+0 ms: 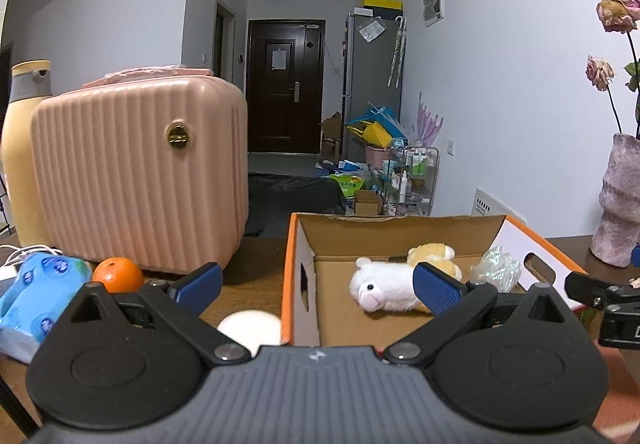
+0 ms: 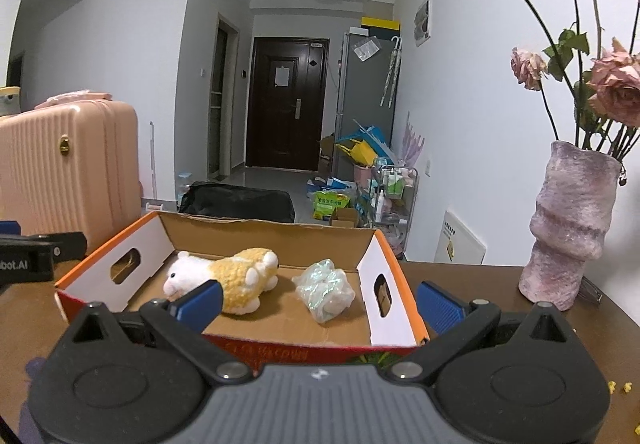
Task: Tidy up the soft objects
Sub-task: 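Withdraw both tools from the box back toward the remaining items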
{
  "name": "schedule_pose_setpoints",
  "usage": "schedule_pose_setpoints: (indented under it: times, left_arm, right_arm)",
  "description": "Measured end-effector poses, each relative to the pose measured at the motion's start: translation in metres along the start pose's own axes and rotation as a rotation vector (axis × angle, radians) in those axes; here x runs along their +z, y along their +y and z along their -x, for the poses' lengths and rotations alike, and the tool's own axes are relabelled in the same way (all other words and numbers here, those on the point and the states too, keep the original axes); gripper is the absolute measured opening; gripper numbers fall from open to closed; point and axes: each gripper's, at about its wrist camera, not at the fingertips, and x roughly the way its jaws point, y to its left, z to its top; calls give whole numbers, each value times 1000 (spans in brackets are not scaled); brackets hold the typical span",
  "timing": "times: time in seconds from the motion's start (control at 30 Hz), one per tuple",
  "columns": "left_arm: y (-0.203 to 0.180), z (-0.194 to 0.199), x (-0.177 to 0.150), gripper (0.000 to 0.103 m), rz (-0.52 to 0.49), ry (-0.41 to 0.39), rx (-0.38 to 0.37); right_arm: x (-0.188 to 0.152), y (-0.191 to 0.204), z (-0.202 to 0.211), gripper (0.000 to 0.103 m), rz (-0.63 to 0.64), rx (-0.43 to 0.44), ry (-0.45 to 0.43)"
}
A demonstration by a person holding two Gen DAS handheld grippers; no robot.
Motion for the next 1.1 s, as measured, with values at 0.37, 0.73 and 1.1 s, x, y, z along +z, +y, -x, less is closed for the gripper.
schedule_pose_setpoints:
  times: [0.37, 0.73, 1.1]
  left_arm:
    - [11, 38, -15, 103, -8, 0, 11]
    - [23, 78, -33, 103, -12, 1, 9]
    - [30, 120, -51, 103, -17, 8, -3]
  right_arm:
    - [-18, 4, 46, 103, -8, 33, -24]
    - [-37, 12, 93, 103, -9, 66, -61]
    - [-60, 18, 135, 103, -13, 75, -52]
